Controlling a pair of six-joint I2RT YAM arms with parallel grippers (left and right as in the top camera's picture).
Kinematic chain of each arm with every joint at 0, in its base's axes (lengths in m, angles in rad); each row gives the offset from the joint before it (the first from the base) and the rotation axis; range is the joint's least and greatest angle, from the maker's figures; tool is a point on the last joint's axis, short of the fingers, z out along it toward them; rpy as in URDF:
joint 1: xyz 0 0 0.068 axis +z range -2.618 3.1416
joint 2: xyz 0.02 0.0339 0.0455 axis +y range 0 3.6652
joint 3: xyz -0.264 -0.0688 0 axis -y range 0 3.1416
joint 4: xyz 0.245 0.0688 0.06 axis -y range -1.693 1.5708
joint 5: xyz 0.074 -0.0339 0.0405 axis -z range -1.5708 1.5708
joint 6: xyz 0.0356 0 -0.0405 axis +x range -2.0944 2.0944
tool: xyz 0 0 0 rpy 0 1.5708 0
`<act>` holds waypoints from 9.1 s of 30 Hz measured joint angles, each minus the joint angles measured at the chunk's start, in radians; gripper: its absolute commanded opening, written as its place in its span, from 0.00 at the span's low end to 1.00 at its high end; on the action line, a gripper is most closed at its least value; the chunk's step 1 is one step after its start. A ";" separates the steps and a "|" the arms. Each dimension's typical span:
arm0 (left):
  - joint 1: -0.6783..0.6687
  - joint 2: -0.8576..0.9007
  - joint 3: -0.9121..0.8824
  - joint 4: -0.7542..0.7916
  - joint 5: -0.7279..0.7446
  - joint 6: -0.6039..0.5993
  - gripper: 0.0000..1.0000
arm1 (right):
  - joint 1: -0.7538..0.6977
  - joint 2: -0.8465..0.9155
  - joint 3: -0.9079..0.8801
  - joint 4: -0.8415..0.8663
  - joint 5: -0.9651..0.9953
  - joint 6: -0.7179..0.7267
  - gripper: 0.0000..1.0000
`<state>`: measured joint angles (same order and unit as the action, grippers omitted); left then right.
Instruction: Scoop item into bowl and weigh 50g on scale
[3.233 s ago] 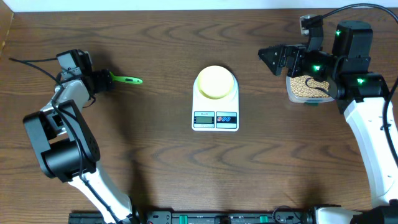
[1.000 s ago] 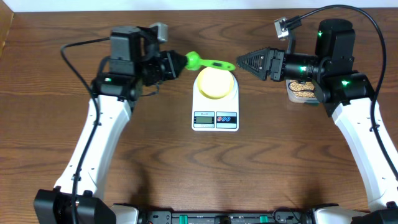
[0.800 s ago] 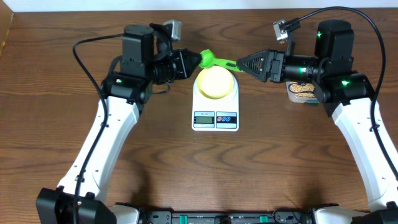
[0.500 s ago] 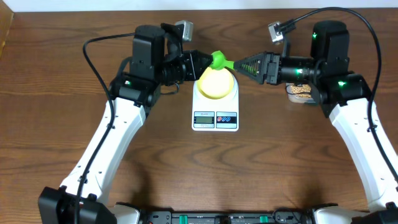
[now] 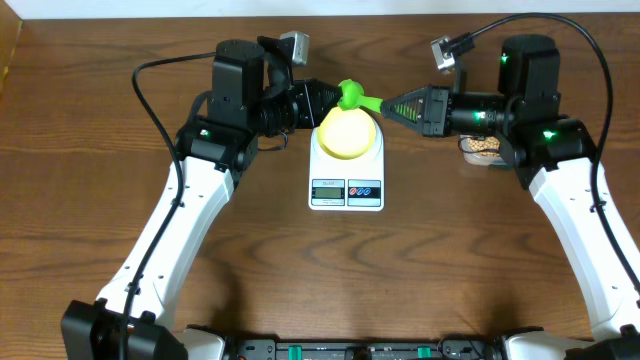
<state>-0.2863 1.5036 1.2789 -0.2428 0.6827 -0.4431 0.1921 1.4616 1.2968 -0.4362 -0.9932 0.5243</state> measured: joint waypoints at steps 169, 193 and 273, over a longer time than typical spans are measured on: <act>-0.409 -0.311 -0.014 -0.608 -0.787 0.416 0.98 | -0.211 0.236 -0.049 -0.314 1.091 -0.303 0.01; -0.409 -0.311 -0.014 -0.613 -0.787 0.416 0.98 | -0.501 0.294 -0.049 -0.397 0.543 -0.350 0.01; -0.409 -0.311 -0.014 -0.639 -0.787 0.416 0.98 | -0.342 0.365 -0.232 0.405 -0.507 -0.225 0.01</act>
<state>-0.6952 1.1931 1.2648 -0.8822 -0.1047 -0.0269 -0.1497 1.8263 1.0649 -0.0311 -1.5005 0.2996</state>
